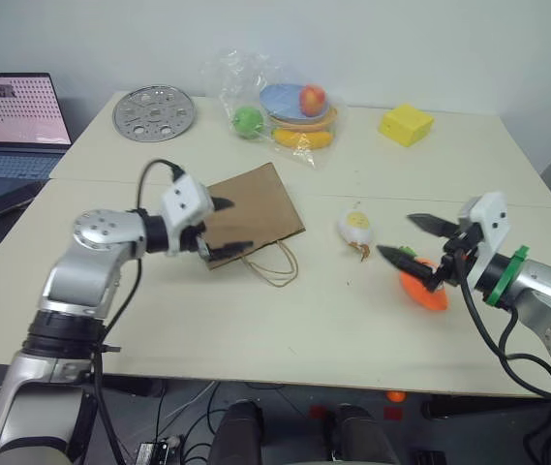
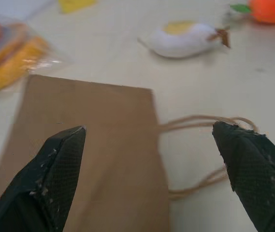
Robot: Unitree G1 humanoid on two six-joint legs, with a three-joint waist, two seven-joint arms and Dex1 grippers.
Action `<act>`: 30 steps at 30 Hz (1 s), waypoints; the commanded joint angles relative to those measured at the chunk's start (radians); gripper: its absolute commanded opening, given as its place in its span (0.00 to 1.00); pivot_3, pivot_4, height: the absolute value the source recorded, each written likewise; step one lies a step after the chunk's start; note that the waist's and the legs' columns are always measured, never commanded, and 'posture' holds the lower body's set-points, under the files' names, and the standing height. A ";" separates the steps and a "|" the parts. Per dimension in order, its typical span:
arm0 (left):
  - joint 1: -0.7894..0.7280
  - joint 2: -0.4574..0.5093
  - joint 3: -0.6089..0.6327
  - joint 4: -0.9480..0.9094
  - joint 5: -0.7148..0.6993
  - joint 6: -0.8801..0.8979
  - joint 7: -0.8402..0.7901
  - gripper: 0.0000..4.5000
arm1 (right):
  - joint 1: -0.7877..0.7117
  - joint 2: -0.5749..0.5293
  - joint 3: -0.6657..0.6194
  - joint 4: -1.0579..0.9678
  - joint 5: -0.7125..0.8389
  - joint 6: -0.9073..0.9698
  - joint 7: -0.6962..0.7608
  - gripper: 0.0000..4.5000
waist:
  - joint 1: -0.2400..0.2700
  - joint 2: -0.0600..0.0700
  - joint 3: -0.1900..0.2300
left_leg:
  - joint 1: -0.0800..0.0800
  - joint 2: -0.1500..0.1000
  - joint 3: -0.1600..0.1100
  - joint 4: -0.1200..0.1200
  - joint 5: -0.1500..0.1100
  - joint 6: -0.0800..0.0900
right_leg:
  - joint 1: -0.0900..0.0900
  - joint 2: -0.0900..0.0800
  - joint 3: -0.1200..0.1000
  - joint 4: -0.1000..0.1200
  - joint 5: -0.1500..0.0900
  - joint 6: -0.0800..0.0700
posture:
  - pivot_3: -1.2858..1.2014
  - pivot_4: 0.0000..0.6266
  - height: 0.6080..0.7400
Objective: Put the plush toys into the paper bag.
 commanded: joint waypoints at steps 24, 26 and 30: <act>-0.093 -0.141 -0.136 0.265 0.234 -0.337 0.031 0.73 | -0.084 0.017 0.071 -0.137 0.082 0.090 -0.148 1.00 | 0.001 0.000 0.000 | -0.001 -0.001 0.000 0.001 0.000 0.000 | 0.000 0.000 -0.001 0.000 0.000 0.001 | 0.52 0.24 1.00; -0.091 -0.139 -0.137 0.267 0.235 -0.342 0.029 0.60 | -0.083 0.013 0.074 -0.139 0.081 0.091 -0.150 1.00 | 0.001 0.000 0.000 | -0.001 -0.001 0.000 0.001 0.000 0.000 | 0.000 0.000 -0.001 0.000 0.000 0.001 | 0.52 0.24 1.00; -0.088 -0.129 -0.136 0.269 0.235 -0.347 0.016 0.31 | -0.087 0.010 0.075 -0.143 0.086 0.099 -0.151 1.00 | 0.001 0.000 0.000 | -0.001 -0.001 0.000 0.001 0.000 0.000 | 0.000 0.000 -0.001 0.000 0.000 0.001 | 0.52 0.24 1.00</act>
